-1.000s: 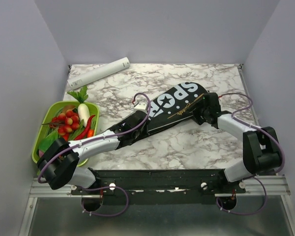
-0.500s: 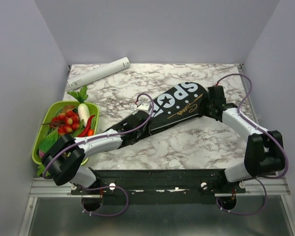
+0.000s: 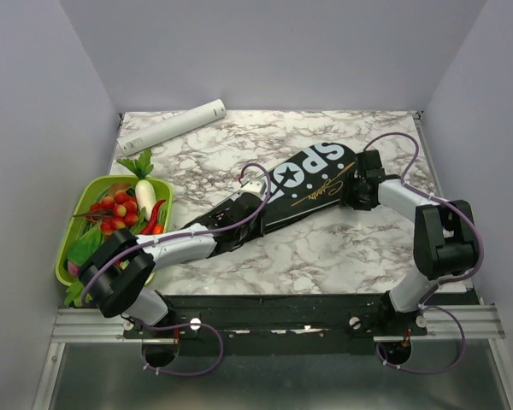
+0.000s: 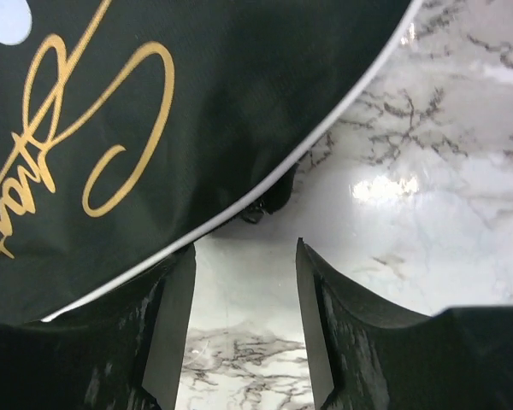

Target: Pack up the badminton gear

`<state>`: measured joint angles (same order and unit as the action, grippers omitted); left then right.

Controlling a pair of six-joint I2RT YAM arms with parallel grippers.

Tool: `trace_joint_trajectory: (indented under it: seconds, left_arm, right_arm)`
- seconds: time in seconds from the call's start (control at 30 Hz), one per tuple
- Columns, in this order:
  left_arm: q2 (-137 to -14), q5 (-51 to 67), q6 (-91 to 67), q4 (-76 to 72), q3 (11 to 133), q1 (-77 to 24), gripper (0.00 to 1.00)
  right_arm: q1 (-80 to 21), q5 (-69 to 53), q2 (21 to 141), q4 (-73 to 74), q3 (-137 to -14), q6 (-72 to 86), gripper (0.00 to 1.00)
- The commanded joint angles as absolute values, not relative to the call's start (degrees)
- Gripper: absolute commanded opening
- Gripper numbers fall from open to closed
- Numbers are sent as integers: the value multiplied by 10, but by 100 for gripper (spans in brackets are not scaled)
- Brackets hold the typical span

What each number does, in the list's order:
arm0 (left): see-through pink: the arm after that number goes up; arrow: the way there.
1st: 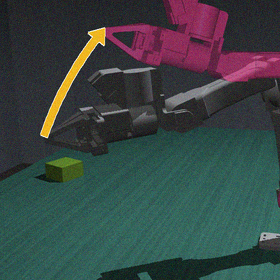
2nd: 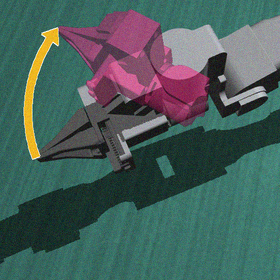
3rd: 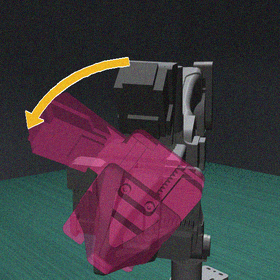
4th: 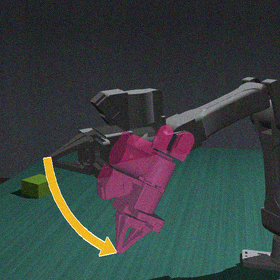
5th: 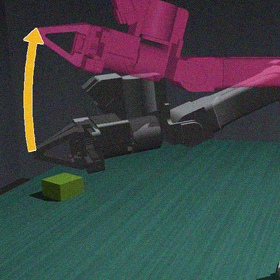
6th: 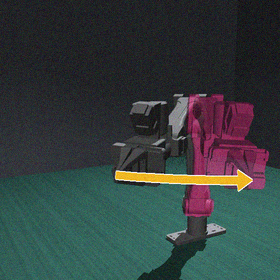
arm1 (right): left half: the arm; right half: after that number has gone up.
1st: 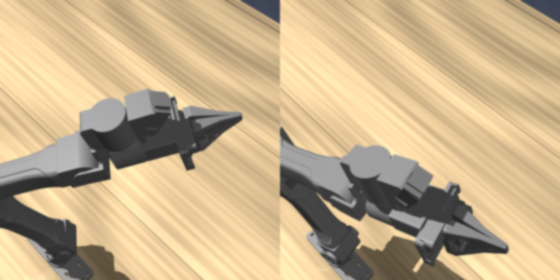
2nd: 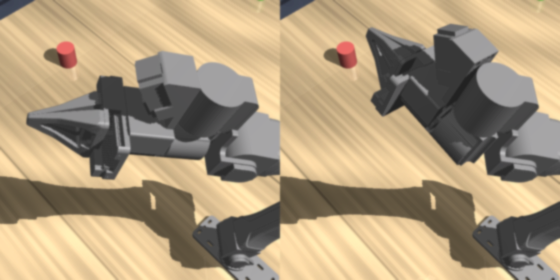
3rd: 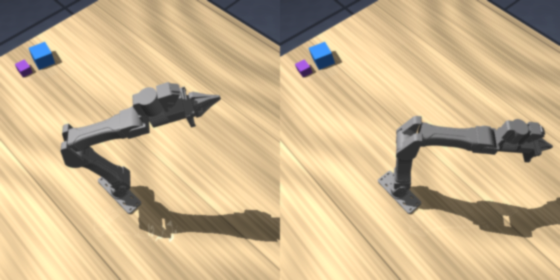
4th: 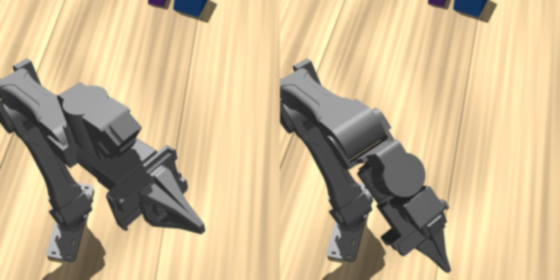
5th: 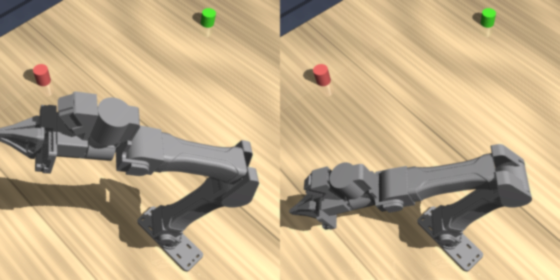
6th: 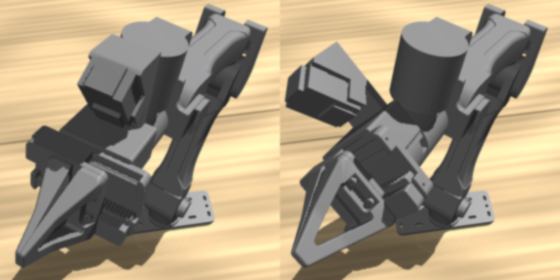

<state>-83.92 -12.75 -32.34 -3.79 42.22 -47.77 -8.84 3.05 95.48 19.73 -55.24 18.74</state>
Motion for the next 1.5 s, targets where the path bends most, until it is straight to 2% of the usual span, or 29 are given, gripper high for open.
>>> trace_joint_trajectory:
  seconds: [0.0, 0.23, 0.37, 0.63, 0.8, 0.87, 0.9, 1.03, 1.3, 1.47]
  left_arm:
    - [-856, -113, -316, -52, 428, -481, 29]
    - [-871, -109, -316, -47, 439, -480, 29]
    - [-873, -111, -315, -44, 443, -480, 29]
    - [-877, -110, -311, -34, 451, -480, 29]
    - [-881, -107, -315, -35, 454, -480, 29]
    - [-882, -106, -313, -35, 454, -480, 29]
    - [-882, -106, -314, -35, 454, -480, 29]
    - [-883, -107, -313, -36, 452, -480, 29]
    - [-896, -130, -293, -15, 471, -471, 29]
    - [-893, -217, -284, 15, 498, -461, 29]
  right_arm:
    - [-79, 10, 982, 213, -585, 173, 56]
    - [-73, 9, 1008, 236, -613, 180, 46]
    - [-64, 4, 1020, 239, -624, 176, 33]
    - [-60, 3, 1040, 248, -649, 167, 32]
    - [-59, -26, 1053, 259, -665, 164, 26]
    - [-60, -29, 1056, 262, -671, 163, 22]
    - [-59, -30, 1057, 263, -672, 163, 14]
    - [-60, -29, 1059, 263, -675, 163, 1]
    - [-61, -59, 1045, 258, -657, 160, 1]
    - [-60, -67, 1034, 254, -642, 160, 1]
